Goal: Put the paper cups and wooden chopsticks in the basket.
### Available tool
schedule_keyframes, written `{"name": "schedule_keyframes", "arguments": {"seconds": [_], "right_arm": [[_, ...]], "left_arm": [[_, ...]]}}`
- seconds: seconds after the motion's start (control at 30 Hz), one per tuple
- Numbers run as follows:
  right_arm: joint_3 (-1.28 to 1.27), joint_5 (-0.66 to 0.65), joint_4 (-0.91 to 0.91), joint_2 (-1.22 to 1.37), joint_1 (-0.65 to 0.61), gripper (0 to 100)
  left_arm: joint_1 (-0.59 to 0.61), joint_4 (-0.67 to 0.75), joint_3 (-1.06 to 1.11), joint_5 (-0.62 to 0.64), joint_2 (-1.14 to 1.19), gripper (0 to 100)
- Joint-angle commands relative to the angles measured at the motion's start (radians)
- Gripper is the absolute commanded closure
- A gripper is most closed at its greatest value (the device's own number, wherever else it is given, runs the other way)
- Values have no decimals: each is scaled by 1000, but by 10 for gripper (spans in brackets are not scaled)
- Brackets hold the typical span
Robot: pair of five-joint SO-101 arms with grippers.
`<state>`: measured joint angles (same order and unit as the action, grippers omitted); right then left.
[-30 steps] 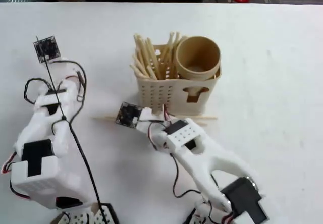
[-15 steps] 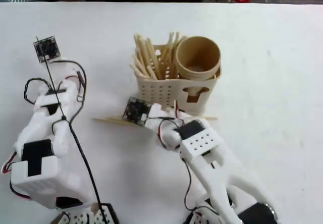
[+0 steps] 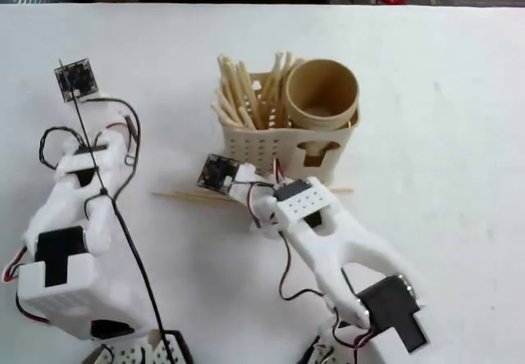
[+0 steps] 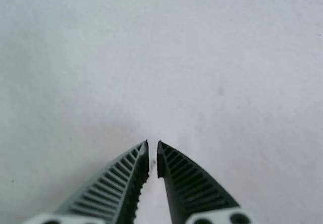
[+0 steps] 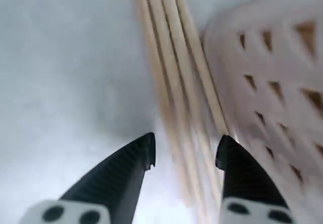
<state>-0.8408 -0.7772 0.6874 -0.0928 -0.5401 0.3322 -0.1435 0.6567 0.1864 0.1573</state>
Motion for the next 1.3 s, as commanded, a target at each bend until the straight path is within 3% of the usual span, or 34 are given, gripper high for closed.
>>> {"name": "schedule_keyframes", "arguments": {"seconds": [0.0, 0.33, 0.5, 0.7, 1.03, 1.27], "right_arm": [[26, -15, 61, -13, -7, 801], [-80, -11, 291, -271, -180, 861], [-28, -8, 291, -375, -53, 861], [6, -8, 107, -309, 91, 860], [11, -15, -163, 28, 104, 861], [29, -15, -120, 53, 104, 865]], "left_arm": [[-12, 14, -44, -11, -5, 950], [-10, 14, -44, -11, -7, 950], [-8, 12, -44, -11, -7, 950], [-8, 12, -44, -11, -7, 950], [-10, 12, -44, -11, -7, 950], [-10, 12, -44, -11, -7, 950]]}}
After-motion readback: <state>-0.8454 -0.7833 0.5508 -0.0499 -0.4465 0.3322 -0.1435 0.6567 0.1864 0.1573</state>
